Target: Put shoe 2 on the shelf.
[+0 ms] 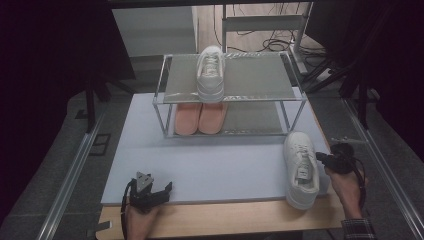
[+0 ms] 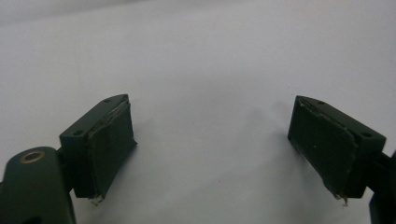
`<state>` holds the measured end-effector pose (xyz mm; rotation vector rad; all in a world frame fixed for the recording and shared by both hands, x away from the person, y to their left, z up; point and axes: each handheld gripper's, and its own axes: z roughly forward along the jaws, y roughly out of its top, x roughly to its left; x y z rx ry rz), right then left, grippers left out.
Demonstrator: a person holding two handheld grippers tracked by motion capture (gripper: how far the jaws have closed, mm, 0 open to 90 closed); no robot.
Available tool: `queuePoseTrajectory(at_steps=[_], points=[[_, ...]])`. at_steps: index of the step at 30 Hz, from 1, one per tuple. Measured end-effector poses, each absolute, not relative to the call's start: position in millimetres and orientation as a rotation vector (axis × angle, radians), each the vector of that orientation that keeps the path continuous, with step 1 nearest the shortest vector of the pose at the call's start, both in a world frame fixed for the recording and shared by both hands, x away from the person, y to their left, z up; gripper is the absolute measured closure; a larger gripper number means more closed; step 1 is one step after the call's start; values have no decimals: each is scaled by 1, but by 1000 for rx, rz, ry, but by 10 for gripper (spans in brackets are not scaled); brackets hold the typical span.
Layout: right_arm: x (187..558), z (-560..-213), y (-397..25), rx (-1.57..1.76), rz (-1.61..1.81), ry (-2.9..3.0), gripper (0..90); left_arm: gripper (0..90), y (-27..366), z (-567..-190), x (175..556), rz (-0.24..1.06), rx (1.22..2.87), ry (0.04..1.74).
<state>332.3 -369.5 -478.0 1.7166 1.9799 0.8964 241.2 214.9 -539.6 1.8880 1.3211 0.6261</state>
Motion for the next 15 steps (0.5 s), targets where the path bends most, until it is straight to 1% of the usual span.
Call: queuePoseTrajectory(at_steps=[10,15], points=[[338,-482,-337,1628,934,2069,896,140,215,-540,241,626,1888,1321],[333,-481,-331,1606,942,2108,896,140,215,-540,241,627,1885,1322]])
